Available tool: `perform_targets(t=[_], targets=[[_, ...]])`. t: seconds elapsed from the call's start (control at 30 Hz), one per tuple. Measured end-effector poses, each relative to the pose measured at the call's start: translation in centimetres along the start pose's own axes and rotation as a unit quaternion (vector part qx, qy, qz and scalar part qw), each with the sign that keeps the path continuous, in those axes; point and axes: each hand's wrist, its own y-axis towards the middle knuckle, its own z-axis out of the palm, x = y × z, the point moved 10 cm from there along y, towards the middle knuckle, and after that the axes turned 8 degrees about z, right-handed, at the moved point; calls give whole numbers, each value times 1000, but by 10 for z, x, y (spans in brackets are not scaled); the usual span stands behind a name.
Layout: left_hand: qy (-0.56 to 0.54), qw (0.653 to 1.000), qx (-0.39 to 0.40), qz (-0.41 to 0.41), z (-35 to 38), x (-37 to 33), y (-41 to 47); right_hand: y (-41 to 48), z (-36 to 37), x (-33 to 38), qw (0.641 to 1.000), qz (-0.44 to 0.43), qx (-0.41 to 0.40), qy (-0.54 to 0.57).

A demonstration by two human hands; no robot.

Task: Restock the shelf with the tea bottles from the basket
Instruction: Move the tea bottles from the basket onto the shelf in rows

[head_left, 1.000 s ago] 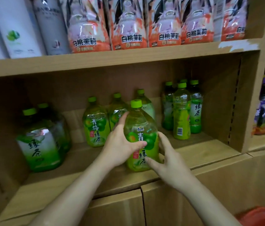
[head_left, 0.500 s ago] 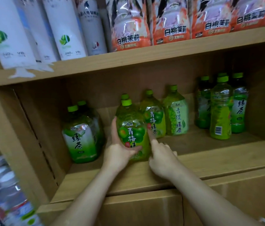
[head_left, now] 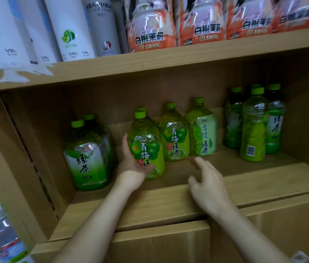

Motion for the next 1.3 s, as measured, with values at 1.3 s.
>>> perform_targets(t=[1.3], targets=[[-37,989,62,129,296,-151,48,117,-121,-171,987,95,-36,-122]])
